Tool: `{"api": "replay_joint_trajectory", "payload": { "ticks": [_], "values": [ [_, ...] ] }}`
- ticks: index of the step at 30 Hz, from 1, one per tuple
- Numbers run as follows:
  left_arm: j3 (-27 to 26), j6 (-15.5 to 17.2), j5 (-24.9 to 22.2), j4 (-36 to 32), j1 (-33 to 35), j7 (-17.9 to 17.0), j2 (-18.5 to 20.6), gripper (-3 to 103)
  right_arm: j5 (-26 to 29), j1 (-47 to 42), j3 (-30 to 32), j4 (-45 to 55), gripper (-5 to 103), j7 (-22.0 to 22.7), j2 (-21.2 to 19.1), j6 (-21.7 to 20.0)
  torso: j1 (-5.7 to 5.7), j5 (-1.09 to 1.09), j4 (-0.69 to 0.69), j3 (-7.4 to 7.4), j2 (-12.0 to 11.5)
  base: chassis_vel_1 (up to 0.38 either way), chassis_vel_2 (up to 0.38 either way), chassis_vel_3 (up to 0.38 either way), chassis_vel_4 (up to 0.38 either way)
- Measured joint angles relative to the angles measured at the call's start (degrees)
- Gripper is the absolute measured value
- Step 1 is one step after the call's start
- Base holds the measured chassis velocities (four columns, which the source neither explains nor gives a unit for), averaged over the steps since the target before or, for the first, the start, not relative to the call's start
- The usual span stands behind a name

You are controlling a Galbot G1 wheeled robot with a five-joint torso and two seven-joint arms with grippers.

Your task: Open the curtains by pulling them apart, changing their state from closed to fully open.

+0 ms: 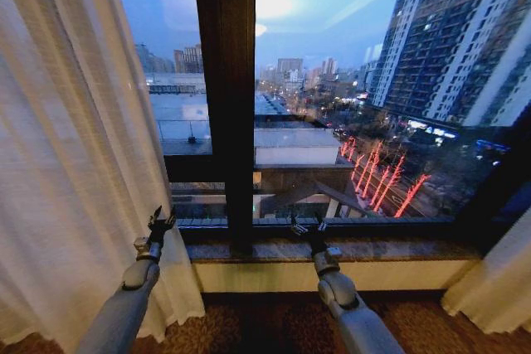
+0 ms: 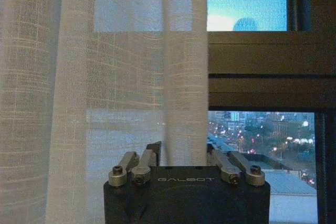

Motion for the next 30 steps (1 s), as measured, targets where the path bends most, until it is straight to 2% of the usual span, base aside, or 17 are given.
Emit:
{"api": "replay_joint_trajectory", "payload": {
  "ticks": [2,4,8,10,12,30],
  "values": [
    [-0.2,0.0,-0.1,-0.5,0.4,-0.1,-0.1,29,0.0,0.0,0.0,0.0,100,0.0,0.0,0.0,0.00,0.00,0.00,0.00,0.0,0.000,0.000,0.000,0.000],
    [-0.3,0.0,-0.1,-0.7,0.5,-0.1,-0.1,29,0.0,0.0,0.0,0.0,100,0.0,0.0,0.0,0.00,0.00,0.00,0.00,0.0,0.000,0.000,0.000,0.000],
    [-1.0,0.0,-0.1,-1.7,1.6,-0.3,-0.1,7,0.0,0.0,0.0,0.0,100,0.0,0.0,0.0,0.00,0.00,0.00,0.00,0.0,0.000,0.000,0.000,0.000],
    [-1.1,0.0,-0.2,-1.8,1.7,-0.3,-0.1,7,0.0,0.0,0.0,0.0,100,0.0,0.0,0.0,0.00,0.00,0.00,0.00,0.0,0.000,0.000,0.000,0.000],
    [-1.5,0.0,-0.3,-2.1,2.2,-0.3,0.0,1,0.0,0.0,0.0,0.0,100,0.0,0.0,0.0,0.00,0.00,0.00,0.00,0.0,0.000,0.000,0.000,0.000],
    [-2.2,-0.1,-0.6,-3.5,3.0,-0.5,0.2,0,0.0,0.0,0.0,0.0,100,0.0,0.0,0.0,0.00,0.01,-0.01,0.00,0.0,0.015,0.016,-0.014,-0.015]
  ]
}}
